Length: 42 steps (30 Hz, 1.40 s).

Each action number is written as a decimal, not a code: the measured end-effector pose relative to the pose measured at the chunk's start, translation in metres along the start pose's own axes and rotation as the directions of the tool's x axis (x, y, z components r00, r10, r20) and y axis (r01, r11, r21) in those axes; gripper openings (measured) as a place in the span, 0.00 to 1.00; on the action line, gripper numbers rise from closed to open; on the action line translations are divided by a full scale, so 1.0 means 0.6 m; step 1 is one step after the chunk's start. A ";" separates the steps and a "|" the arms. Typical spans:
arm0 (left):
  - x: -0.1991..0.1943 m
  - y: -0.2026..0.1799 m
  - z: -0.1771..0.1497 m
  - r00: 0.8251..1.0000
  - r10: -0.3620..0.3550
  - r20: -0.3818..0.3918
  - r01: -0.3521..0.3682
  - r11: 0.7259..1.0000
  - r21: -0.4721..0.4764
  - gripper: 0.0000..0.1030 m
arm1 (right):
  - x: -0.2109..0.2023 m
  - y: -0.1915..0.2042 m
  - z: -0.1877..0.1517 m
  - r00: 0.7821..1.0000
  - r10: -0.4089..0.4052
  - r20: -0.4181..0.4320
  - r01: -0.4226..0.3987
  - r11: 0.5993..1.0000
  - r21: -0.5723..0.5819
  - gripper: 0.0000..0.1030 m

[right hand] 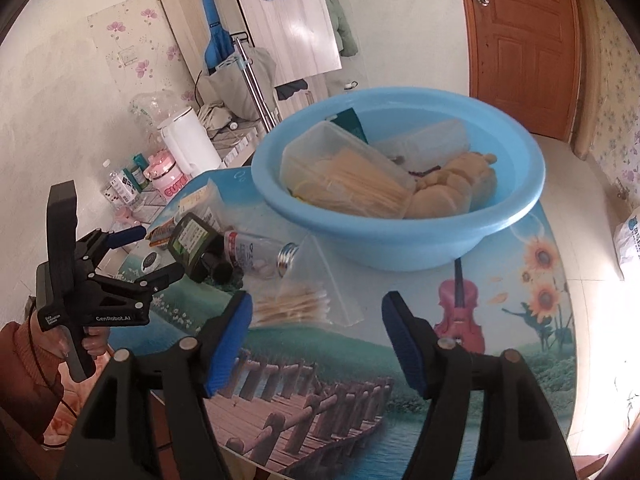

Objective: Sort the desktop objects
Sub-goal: 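Grasp the round black coaster with the left gripper while the right grasps the cotton swab bag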

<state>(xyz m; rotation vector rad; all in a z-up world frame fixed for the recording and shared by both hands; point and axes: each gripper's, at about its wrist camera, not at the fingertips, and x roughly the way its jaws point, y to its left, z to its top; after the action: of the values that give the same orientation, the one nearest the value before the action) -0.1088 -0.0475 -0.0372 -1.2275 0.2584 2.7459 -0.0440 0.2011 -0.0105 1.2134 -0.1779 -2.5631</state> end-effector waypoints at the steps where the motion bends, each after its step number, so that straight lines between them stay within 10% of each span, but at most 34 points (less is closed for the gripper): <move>1: 0.000 0.002 0.000 1.000 0.001 -0.002 -0.001 1.000 0.001 1.00 | 0.005 0.003 0.000 1.000 0.003 -0.004 -0.003 1.000 -0.002 0.75; 10: -0.003 0.090 -0.044 0.993 0.096 -0.069 -0.103 0.988 -0.116 0.99 | 0.042 0.022 -0.003 0.999 0.026 -0.047 -0.026 1.000 -0.016 0.75; 18: 0.011 0.104 -0.059 0.993 0.056 -0.100 -0.072 0.985 -0.157 0.78 | 0.069 0.051 -0.006 0.996 0.000 -0.088 -0.008 0.996 -0.093 0.85; 26: 0.024 0.112 -0.053 0.996 -0.003 -0.085 -0.016 0.975 -0.220 0.35 | 0.101 0.058 -0.013 0.989 -0.066 -0.132 0.054 0.994 -0.091 1.00; 42: -0.003 0.109 -0.063 0.998 -0.053 -0.041 0.041 0.970 -0.240 0.35 | 0.140 0.071 0.003 0.984 -0.119 -0.130 0.106 0.989 -0.103 1.00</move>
<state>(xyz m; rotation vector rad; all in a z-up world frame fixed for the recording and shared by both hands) -0.0917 -0.1192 -0.0539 -1.3353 -0.1010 2.7722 -0.0869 0.1339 -0.0611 1.3917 0.0437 -2.5384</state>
